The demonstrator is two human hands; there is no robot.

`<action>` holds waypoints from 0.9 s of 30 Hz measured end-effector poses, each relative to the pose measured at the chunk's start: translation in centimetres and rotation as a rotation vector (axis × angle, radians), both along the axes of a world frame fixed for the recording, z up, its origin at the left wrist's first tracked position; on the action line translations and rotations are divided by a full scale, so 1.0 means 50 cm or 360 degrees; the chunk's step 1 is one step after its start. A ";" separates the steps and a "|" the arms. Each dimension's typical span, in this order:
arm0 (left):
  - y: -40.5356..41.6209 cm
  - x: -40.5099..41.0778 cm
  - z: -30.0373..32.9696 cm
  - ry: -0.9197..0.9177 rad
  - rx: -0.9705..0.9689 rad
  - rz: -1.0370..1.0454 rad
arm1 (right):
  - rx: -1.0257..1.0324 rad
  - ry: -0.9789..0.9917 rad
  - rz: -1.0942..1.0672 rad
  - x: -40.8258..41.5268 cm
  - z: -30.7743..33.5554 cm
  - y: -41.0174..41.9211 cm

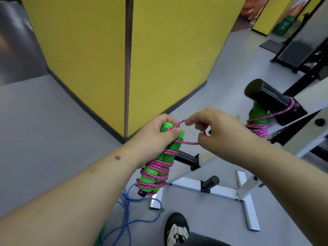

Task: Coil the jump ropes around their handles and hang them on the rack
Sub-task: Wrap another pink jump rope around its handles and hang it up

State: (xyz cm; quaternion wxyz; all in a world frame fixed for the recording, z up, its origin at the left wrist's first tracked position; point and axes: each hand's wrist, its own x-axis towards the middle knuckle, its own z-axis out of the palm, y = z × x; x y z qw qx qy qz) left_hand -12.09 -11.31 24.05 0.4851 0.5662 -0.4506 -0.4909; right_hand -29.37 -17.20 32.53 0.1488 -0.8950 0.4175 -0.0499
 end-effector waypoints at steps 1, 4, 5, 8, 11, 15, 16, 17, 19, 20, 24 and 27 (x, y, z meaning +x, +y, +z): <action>-0.013 -0.010 -0.007 0.0024 0.0008 0.0002 | -0.0025 0.0029 -0.0013 -0.006 -0.006 -0.006; -0.049 -0.038 -0.021 0.0041 0.0023 0.0012 | -0.0090 0.0066 -0.0062 -0.029 -0.023 -0.025; -0.060 -0.047 -0.025 0.0030 0.0019 0.0013 | -0.0110 0.0072 -0.0083 -0.037 -0.027 -0.031; -0.088 -0.076 -0.030 0.0018 -0.0002 0.0013 | -0.0165 0.0111 -0.0118 -0.060 -0.037 -0.047; -0.109 -0.103 -0.036 -0.0021 -0.0012 0.0001 | -0.0208 0.0156 -0.0147 -0.079 -0.045 -0.060; -0.126 -0.125 -0.036 -0.0013 -0.0034 -0.0028 | -0.0265 0.0144 -0.0191 -0.094 -0.046 -0.064; -0.129 -0.127 -0.033 0.0014 -0.0042 -0.0041 | -0.0296 0.0143 -0.0194 -0.095 -0.042 -0.061; -0.132 -0.126 -0.028 0.0063 -0.0049 -0.0057 | -0.0332 0.0145 -0.0194 -0.095 -0.035 -0.055; -0.134 -0.122 -0.014 0.0188 -0.0067 -0.0114 | -0.0414 0.0159 -0.0184 -0.095 -0.015 -0.040; -0.135 -0.119 -0.004 0.0240 -0.0086 -0.0146 | -0.0465 0.0175 -0.0174 -0.096 -0.001 -0.032; -0.145 -0.123 0.053 0.0384 -0.0247 -0.0213 | -0.0736 0.0172 -0.0142 -0.112 0.063 -0.011; -0.164 -0.140 0.097 0.0375 -0.0338 -0.0200 | -0.0882 0.0185 -0.0160 -0.131 0.096 -0.034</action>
